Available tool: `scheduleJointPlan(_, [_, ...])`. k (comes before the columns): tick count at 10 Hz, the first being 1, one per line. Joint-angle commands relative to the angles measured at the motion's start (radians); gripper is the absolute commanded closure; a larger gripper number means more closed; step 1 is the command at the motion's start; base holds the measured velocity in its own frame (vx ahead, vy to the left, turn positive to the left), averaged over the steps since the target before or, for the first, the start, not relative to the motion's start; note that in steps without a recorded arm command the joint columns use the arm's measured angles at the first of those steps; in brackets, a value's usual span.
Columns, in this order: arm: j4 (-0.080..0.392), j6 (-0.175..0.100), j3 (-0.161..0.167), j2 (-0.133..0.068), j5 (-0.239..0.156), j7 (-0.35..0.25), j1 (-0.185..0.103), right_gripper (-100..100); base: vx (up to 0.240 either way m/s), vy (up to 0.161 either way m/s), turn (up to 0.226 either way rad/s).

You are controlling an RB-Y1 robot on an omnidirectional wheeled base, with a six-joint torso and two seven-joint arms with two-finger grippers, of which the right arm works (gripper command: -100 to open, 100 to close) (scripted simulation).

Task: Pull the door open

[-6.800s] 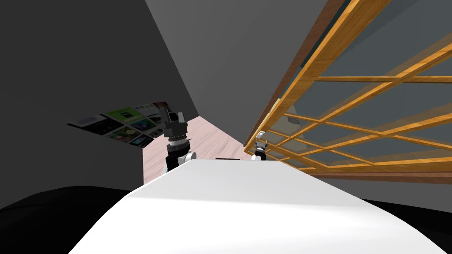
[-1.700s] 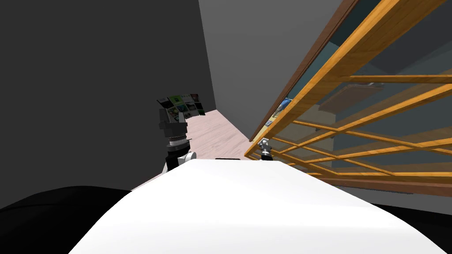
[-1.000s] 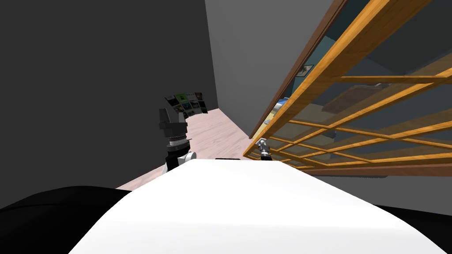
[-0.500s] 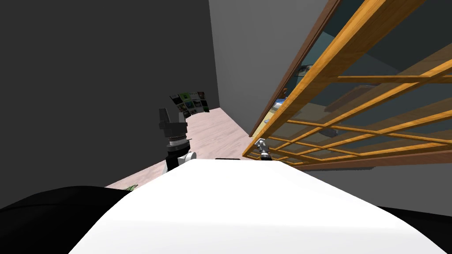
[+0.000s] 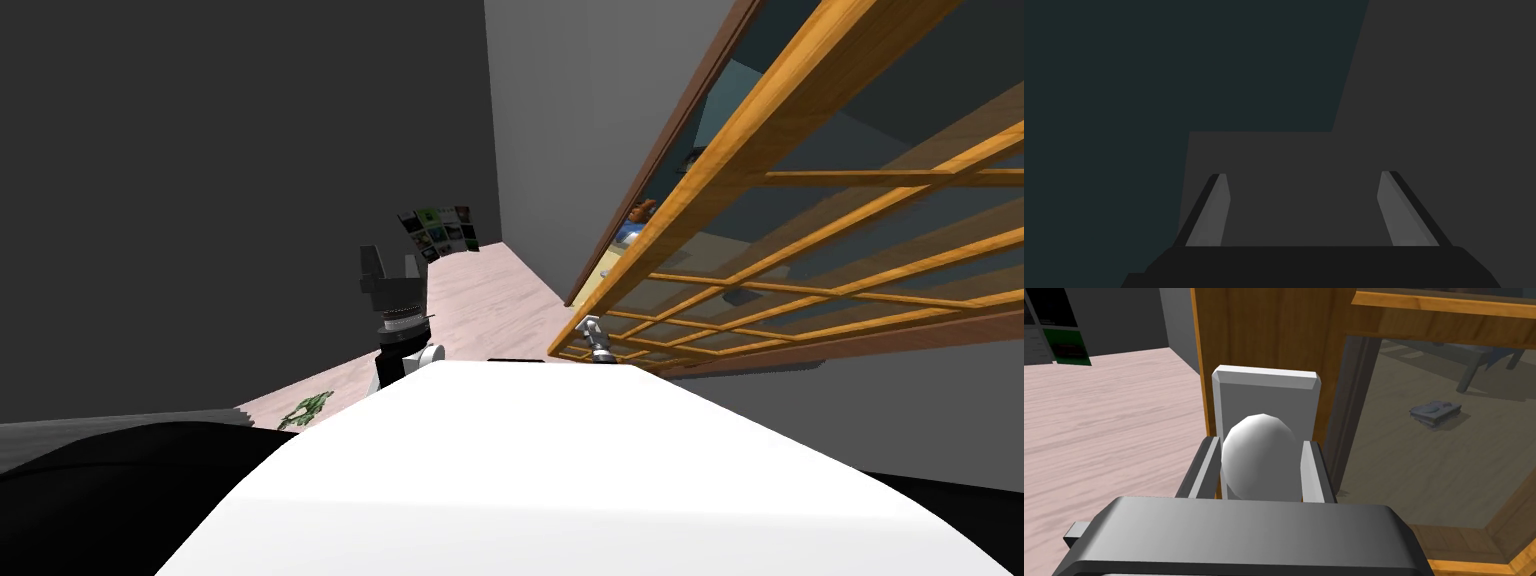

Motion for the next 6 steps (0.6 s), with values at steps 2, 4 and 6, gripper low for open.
scheduleJointPlan(2, [-0.002,-0.007,0.011,-0.009,0.006,-0.012,0.005,100,-0.162,-0.012,0.037])
scheduleJointPlan(4, [0.001,-0.039,0.039,-0.029,0.022,-0.040,0.024,100,-0.170,-0.029,0.104])
scheduleJointPlan(6, [0.002,-0.068,0.060,-0.047,0.034,-0.063,0.039,100,-0.206,-0.077,0.109])
